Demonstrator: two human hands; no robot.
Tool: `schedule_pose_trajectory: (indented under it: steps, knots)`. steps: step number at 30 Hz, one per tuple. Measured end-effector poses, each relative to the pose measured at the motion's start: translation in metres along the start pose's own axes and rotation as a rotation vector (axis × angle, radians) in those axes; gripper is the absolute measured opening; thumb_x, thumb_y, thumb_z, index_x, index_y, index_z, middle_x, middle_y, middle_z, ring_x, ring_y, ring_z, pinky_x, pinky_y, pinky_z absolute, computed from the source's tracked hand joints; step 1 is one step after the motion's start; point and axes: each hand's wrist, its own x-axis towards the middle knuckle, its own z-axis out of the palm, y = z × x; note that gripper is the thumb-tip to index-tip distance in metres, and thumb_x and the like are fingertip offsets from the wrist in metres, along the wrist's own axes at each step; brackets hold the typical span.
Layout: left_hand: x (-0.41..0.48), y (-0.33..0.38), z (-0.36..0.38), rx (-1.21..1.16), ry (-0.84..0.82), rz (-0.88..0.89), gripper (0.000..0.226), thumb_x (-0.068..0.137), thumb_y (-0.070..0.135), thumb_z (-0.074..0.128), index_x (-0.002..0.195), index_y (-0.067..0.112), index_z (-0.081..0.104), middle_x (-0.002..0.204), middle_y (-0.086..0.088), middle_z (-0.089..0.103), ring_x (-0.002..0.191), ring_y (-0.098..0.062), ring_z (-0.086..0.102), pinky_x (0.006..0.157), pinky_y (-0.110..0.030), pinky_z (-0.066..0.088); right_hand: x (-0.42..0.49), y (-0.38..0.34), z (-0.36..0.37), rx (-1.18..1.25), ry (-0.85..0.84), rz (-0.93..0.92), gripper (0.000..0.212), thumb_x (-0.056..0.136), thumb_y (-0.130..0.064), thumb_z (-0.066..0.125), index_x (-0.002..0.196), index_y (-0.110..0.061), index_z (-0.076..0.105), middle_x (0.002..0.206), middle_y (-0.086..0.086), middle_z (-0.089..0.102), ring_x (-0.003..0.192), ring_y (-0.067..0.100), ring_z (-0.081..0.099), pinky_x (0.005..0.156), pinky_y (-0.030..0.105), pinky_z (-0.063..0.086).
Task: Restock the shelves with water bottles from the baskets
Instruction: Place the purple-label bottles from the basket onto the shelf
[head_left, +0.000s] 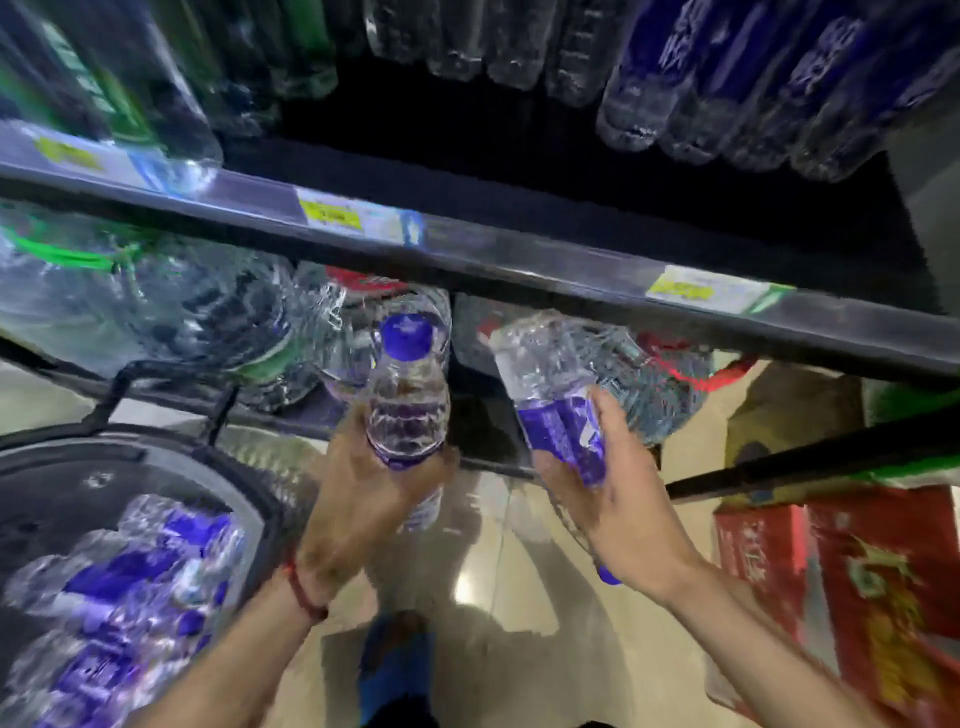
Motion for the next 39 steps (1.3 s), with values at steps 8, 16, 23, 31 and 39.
schedule_pose_trajectory:
  steps: [8,16,23,31,39]
  knots:
    - [0.046,-0.110,0.049,-0.161,0.013,0.016,0.050,0.069,0.007,0.092,0.109,0.004,0.062,0.078,-0.002,0.072,0.068,-0.008,0.064,0.059,-0.018,0.052,0.050,0.118,0.040,-0.026,0.036,-0.241,0.057,0.094,-0.040,0.074,0.141,-0.042,0.042,0.118,-0.019,0.071,0.099,0.004,0.068,0.087,0.013,0.048]
    - [0.033,-0.129,0.064,-0.094,0.056,0.160,0.064,0.062,0.024,0.097,0.116,0.014,0.066,0.101,0.005,0.078,0.091,-0.008,0.073,0.077,-0.013,0.053,0.047,0.161,0.035,-0.088,0.092,-0.301,0.056,0.092,-0.037,0.073,0.137,-0.050,0.042,0.109,-0.018,0.071,0.095,0.005,0.068,0.088,0.025,0.050]
    - [0.007,-0.068,0.060,-0.141,-0.041,0.233,0.068,0.062,0.037,0.091,0.120,0.013,0.065,0.107,0.001,0.077,0.096,-0.009,0.073,0.081,-0.020,0.054,0.000,0.119,-0.010,-0.088,0.147,-0.370,0.052,0.095,-0.029,0.074,0.129,-0.055,0.044,0.104,-0.018,0.070,0.084,0.005,0.066,0.078,0.013,0.047]
    - [-0.009,0.025,0.055,-0.316,-0.098,0.348,0.074,0.054,0.037,0.091,0.114,0.003,0.065,0.098,-0.006,0.075,0.089,-0.017,0.070,0.081,-0.030,0.054,-0.022,0.042,-0.078,-0.214,0.266,-0.546,0.048,0.095,-0.030,0.074,0.133,-0.043,0.048,0.114,-0.017,0.069,0.098,0.006,0.065,0.090,0.022,0.049]
    - [-0.028,0.117,0.063,-0.434,-0.218,0.419,0.050,0.063,0.010,0.081,0.111,0.007,0.068,0.095,-0.005,0.074,0.091,-0.021,0.070,0.091,-0.042,0.053,-0.051,0.003,-0.134,-0.345,0.332,-0.605,0.039,0.095,-0.042,0.071,0.127,-0.038,0.049,0.110,-0.011,0.068,0.093,0.011,0.064,0.092,0.041,0.053]
